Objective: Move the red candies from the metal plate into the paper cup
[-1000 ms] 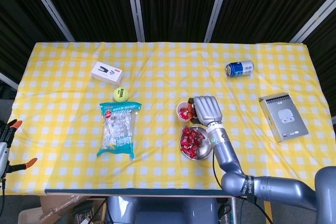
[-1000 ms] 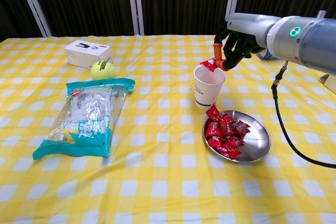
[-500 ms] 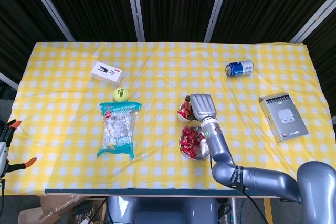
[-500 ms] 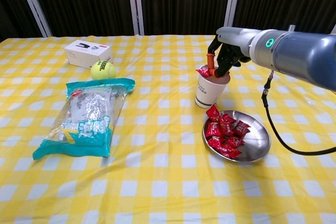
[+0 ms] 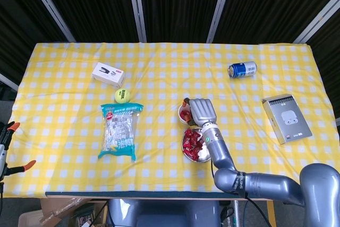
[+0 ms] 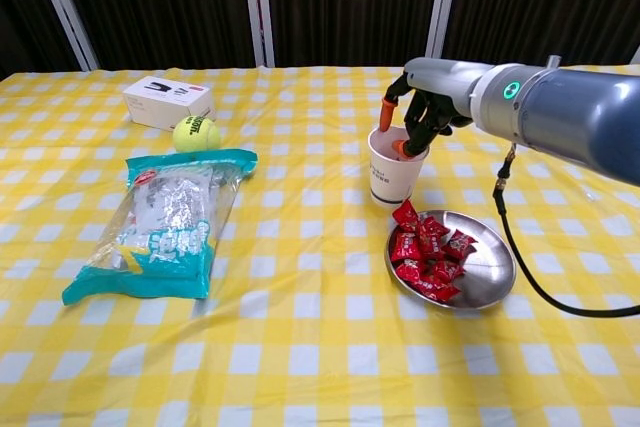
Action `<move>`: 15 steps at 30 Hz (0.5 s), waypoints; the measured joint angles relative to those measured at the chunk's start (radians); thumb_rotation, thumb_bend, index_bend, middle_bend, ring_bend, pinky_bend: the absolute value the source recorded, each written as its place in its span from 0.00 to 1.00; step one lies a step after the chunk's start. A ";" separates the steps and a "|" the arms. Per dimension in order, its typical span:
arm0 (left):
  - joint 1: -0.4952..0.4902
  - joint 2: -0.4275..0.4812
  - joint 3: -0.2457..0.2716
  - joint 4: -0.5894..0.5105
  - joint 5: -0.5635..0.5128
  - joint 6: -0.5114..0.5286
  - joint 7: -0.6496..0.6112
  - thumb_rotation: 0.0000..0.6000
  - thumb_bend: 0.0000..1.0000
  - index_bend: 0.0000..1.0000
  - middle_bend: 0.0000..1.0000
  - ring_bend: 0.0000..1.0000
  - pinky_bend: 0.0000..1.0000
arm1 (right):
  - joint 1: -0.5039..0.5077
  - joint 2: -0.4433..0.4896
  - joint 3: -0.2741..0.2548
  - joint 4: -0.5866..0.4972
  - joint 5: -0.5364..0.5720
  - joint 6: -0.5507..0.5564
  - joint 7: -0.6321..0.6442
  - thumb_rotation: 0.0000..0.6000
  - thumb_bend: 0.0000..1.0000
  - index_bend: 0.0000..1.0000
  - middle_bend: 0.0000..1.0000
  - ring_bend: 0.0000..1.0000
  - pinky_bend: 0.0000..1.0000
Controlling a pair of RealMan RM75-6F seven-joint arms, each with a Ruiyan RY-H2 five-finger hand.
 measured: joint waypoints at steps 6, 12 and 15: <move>0.002 0.000 -0.001 0.001 0.005 0.006 -0.007 1.00 0.01 0.00 0.00 0.00 0.00 | -0.006 0.027 0.004 -0.085 -0.036 0.053 -0.004 1.00 0.42 0.35 0.73 0.83 1.00; 0.002 0.001 0.000 0.005 0.011 0.008 -0.012 1.00 0.01 0.00 0.00 0.00 0.00 | -0.043 0.075 -0.035 -0.223 -0.095 0.124 -0.017 1.00 0.33 0.31 0.73 0.83 1.00; 0.003 0.000 -0.001 0.008 0.013 0.011 -0.014 1.00 0.01 0.00 0.00 0.00 0.00 | -0.076 0.100 -0.082 -0.291 -0.128 0.155 -0.021 1.00 0.26 0.29 0.73 0.83 1.00</move>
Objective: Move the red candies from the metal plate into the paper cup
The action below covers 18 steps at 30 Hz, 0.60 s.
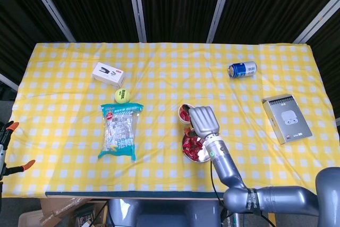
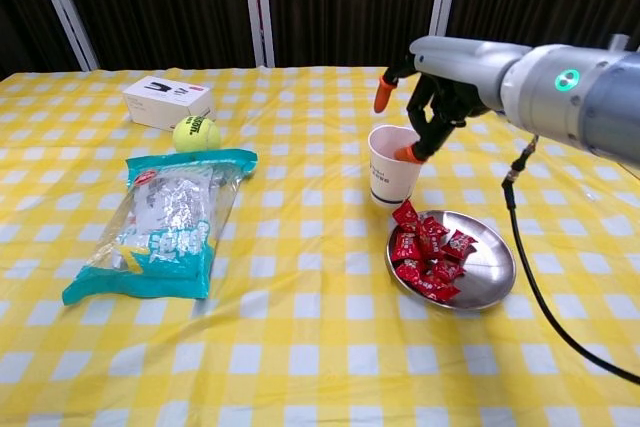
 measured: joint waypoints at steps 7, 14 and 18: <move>0.002 -0.002 0.001 0.002 0.008 0.009 0.003 1.00 0.01 0.00 0.00 0.00 0.00 | -0.077 0.026 -0.124 -0.092 -0.078 0.057 -0.008 1.00 0.23 0.28 0.73 0.83 1.00; 0.008 -0.007 0.003 0.009 0.017 0.024 0.005 1.00 0.01 0.00 0.00 0.00 0.00 | -0.132 0.004 -0.204 -0.097 -0.124 0.065 -0.002 1.00 0.23 0.24 0.73 0.83 1.00; 0.008 -0.009 0.003 0.009 0.018 0.024 0.008 1.00 0.01 0.00 0.00 0.00 0.00 | -0.145 -0.013 -0.219 -0.073 -0.134 0.046 0.010 1.00 0.23 0.22 0.73 0.83 1.00</move>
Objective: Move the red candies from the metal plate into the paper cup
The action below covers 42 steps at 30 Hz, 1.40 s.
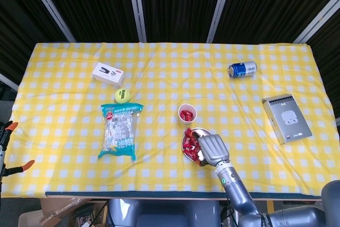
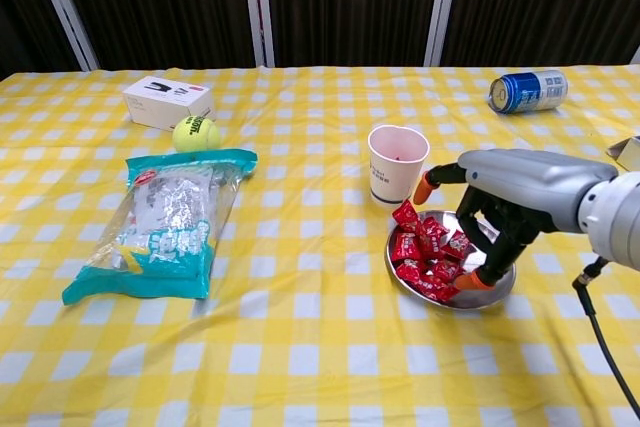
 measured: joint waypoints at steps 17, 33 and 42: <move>-0.004 0.000 -0.002 -0.004 -0.013 -0.013 0.003 1.00 0.01 0.00 0.00 0.00 0.00 | 0.000 -0.070 0.050 0.153 0.046 -0.108 0.056 1.00 0.23 0.25 0.73 0.83 1.00; -0.005 0.000 -0.003 -0.007 -0.018 -0.016 0.011 1.00 0.01 0.00 0.00 0.00 0.00 | 0.000 -0.103 0.075 0.240 0.081 -0.174 0.090 1.00 0.41 0.52 0.73 0.83 1.00; -0.005 -0.001 -0.003 -0.007 -0.019 -0.017 0.010 1.00 0.01 0.00 0.00 0.00 0.00 | -0.005 -0.125 0.089 0.287 0.074 -0.193 0.119 1.00 0.63 0.62 0.73 0.83 1.00</move>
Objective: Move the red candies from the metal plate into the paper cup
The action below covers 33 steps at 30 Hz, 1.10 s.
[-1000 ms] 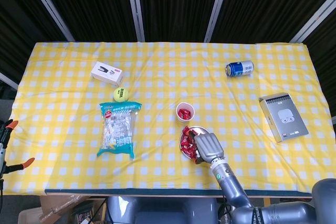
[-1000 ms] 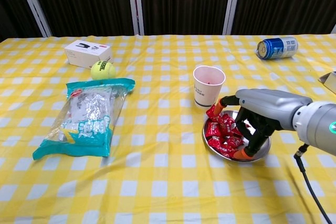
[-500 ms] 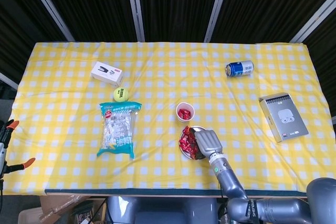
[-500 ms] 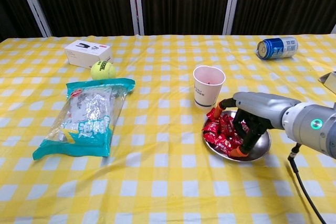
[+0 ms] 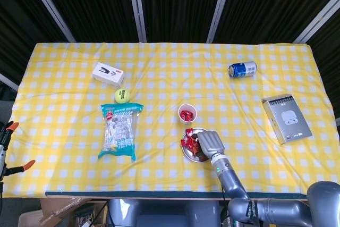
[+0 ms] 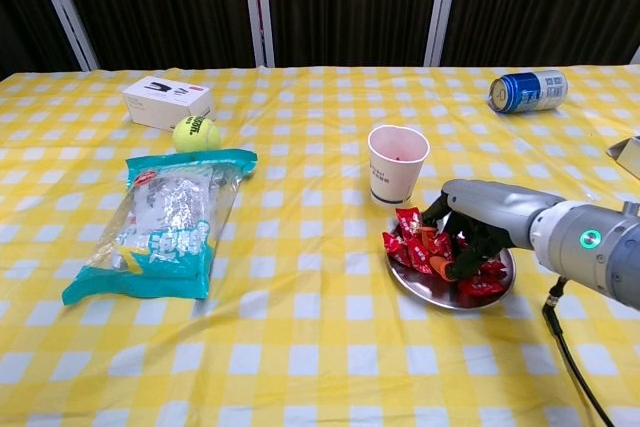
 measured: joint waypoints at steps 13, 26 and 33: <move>-0.003 0.003 -0.002 -0.012 -0.002 -0.003 0.005 1.00 0.01 0.00 0.00 0.00 0.00 | -0.008 0.049 0.029 -0.063 -0.045 0.031 0.007 1.00 0.66 0.62 0.73 0.83 1.00; -0.003 0.005 -0.001 -0.014 0.000 -0.004 -0.001 1.00 0.01 0.00 0.00 0.00 0.00 | 0.007 0.159 0.127 -0.208 -0.052 0.104 -0.031 1.00 0.66 0.62 0.73 0.83 1.00; -0.004 0.005 -0.001 -0.010 -0.003 -0.008 -0.005 1.00 0.01 0.00 0.00 0.00 0.00 | 0.066 0.155 0.200 -0.165 0.000 0.088 -0.040 1.00 0.66 0.62 0.73 0.83 1.00</move>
